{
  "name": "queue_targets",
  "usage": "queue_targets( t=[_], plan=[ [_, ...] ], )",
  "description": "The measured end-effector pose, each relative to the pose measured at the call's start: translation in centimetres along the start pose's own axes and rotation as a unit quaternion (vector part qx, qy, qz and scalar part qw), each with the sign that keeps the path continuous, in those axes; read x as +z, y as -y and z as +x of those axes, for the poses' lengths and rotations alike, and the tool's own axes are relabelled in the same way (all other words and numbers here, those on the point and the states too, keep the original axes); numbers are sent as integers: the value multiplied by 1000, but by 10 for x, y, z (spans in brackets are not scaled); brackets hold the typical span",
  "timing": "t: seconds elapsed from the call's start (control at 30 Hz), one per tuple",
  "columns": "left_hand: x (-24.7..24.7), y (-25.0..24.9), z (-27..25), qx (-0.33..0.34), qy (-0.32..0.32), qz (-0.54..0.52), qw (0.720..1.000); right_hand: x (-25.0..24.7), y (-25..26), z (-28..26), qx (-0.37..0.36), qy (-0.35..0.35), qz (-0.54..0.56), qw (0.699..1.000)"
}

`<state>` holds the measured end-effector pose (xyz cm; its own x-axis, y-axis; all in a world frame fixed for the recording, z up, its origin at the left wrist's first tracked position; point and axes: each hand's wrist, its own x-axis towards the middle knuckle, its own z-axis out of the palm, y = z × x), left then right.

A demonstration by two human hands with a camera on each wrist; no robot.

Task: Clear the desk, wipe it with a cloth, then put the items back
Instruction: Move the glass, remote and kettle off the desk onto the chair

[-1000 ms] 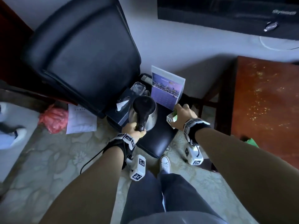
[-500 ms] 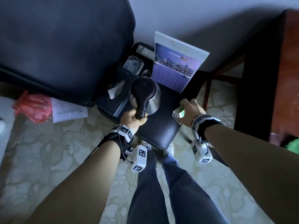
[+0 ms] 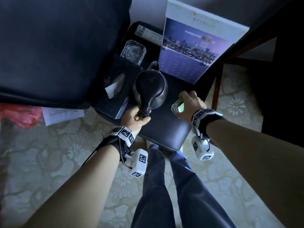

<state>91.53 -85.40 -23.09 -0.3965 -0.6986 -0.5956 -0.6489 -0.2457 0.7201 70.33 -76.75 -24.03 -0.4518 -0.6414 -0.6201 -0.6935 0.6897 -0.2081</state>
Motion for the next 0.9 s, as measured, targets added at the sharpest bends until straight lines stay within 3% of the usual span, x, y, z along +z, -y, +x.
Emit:
queue_targets(
  t=[0.37,0.6,0.9],
  plan=[
    [6,19,2,-21,17,-63,998,25,9,13,13,3,3,1000],
    [22,21,0,-60,-75,-65,993,41,8,23,5,11,-27,1000],
    [37,30,16,-106,-109,-44,987,61,13,28,-26,15,-44,999]
  ],
)
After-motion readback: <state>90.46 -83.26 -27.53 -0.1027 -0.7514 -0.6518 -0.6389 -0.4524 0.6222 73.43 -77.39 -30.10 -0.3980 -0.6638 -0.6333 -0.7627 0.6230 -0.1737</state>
